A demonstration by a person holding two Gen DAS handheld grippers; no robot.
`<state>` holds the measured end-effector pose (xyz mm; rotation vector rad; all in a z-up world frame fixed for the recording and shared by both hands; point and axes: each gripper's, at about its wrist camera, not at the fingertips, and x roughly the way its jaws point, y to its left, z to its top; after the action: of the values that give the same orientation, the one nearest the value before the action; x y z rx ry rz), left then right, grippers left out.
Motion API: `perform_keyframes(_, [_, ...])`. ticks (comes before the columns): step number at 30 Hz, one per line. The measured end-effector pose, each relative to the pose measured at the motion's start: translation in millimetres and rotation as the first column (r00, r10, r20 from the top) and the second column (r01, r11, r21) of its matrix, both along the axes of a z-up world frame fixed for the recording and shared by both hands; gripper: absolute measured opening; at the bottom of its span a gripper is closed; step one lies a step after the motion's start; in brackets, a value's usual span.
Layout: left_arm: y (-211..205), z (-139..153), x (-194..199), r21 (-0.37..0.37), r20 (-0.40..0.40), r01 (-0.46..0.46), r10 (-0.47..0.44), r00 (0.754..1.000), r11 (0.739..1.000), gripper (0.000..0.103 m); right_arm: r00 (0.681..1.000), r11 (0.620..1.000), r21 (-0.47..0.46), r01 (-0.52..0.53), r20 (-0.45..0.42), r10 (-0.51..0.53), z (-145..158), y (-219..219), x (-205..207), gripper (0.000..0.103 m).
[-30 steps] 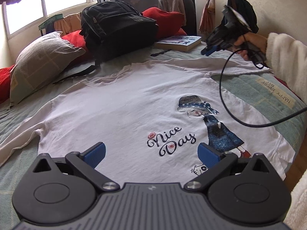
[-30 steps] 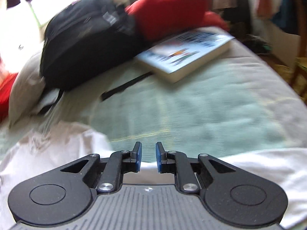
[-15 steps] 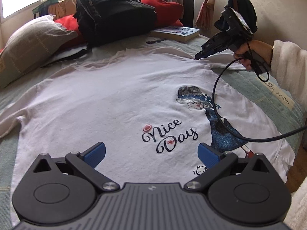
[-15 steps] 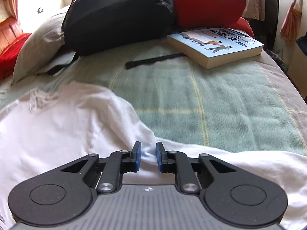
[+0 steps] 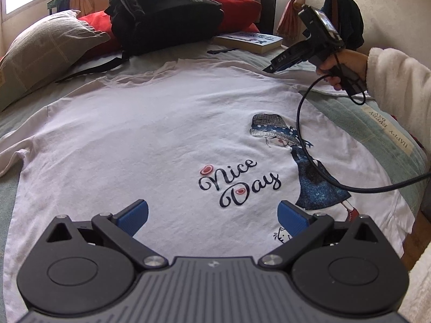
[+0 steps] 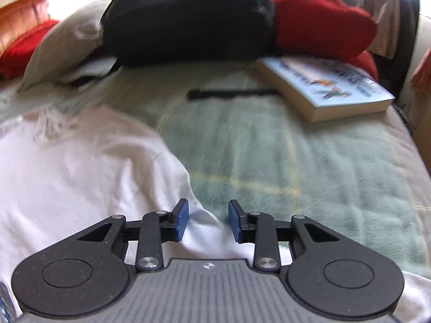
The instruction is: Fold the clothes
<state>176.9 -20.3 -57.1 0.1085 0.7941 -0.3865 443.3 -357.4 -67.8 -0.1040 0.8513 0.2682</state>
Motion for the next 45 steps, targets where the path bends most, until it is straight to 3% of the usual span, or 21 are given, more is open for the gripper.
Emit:
perform_keyframes(2, [1.0, -0.7, 0.8, -0.001, -0.005, -0.006, 0.006, 1.000, 1.000, 0.101, 1.000, 1.000, -0.016, -0.022, 0.021, 0.022, -1.3, 3.7, -5.2, 0.029])
perform_keyframes(3, [1.3, -1.0, 1.5, 0.000, -0.007, -0.008, 0.008, 1.000, 1.000, 0.101, 0.999, 0.999, -0.010, -0.038, 0.023, 0.038, -0.7, 5.2, -7.2, 0.013])
perform_keyframes(4, [1.5, -1.1, 1.9, 0.000, -0.007, -0.009, 0.009, 1.000, 1.000, 0.101, 0.998, 0.999, -0.010, -0.052, 0.027, 0.052, -0.2, 7.1, -9.1, 0.009])
perform_keyframes(8, [2.6, 0.1, 2.2, -0.005, 0.000, -0.010, 0.010, 1.000, 1.000, 0.101, 0.997, 0.997, -0.066, -0.033, 0.073, 0.038, 3.4, 13.7, -5.5, 0.005])
perform_keyframes(10, [5.1, 2.1, 2.3, -0.009, 0.006, -0.019, 0.019, 1.000, 1.000, 0.101, 0.994, 0.998, -0.048, 0.032, 0.108, -0.027, 7.7, 8.6, 4.2, 0.005])
perform_keyframes(14, [11.0, 6.3, 1.0, -0.014, 0.018, -0.038, 0.039, 0.999, 0.999, 0.101, 0.987, 0.991, 0.036, 0.126, 0.099, -0.129, 12.8, -3.0, 24.8, 0.004])
perform_keyframes(17, [15.7, 9.3, -0.3, -0.014, 0.032, -0.052, 0.053, 0.998, 0.999, 0.101, 0.982, 0.984, 0.077, 0.163, 0.086, -0.170, 24.1, -3.6, 24.2, 0.010])
perform_keyframes(20, [19.9, 11.6, -0.3, -0.013, 0.042, -0.067, 0.068, 0.997, 0.998, 0.101, 0.991, 0.990, 0.115, 0.085, 0.096, -0.096, 37.0, 9.2, 17.5, 0.016])
perform_keyframes(24, [22.8, 11.5, -2.6, -0.015, 0.050, -0.070, 0.071, 0.996, 0.997, 0.101, 0.994, 0.975, 0.202, 0.095, -0.073, -0.082, 35.1, 31.1, 30.1, 0.021])
perform_keyframes(25, [23.8, 10.8, -3.0, -0.018, 0.049, -0.071, 0.072, 0.996, 0.997, 0.101, 0.991, 0.974, 0.200, 0.107, -0.104, -0.088, 31.2, 37.4, 33.9, 0.028])
perform_keyframes(28, [26.9, 8.3, -2.9, -0.020, 0.043, -0.075, 0.076, 0.996, 0.997, 0.101, 0.978, 0.976, 0.153, 0.156, -0.160, -0.132, 13.2, 56.3, 47.3, 0.035])
perform_keyframes(34, [31.8, 8.6, -0.6, -0.023, 0.037, -0.077, 0.078, 0.996, 0.997, 0.101, 0.976, 0.968, 0.127, 0.216, -0.035, -0.213, -3.3, 78.4, 71.4, 0.043])
perform_keyframes(37, [33.5, 12.9, -3.9, -0.027, 0.048, -0.083, 0.084, 0.995, 0.996, 0.101, 0.980, 0.968, 0.154, 0.198, -0.018, -0.198, 0.8, 73.0, 70.9, 0.044])
perform_keyframes(40, [34.0, 15.7, -7.1, -0.032, 0.057, -0.085, 0.087, 0.995, 0.996, 0.101, 0.987, 0.975, 0.154, 0.158, 0.008, -0.161, 22.2, 55.4, 53.6, 0.044])
perform_keyframes(45, [25.7, 16.4, -8.5, -0.029, 0.062, -0.061, 0.062, 0.996, 0.998, 0.101, 0.982, 0.984, 0.016, 0.179, 0.057, -0.180, 53.4, -13.5, 15.0, 0.051])
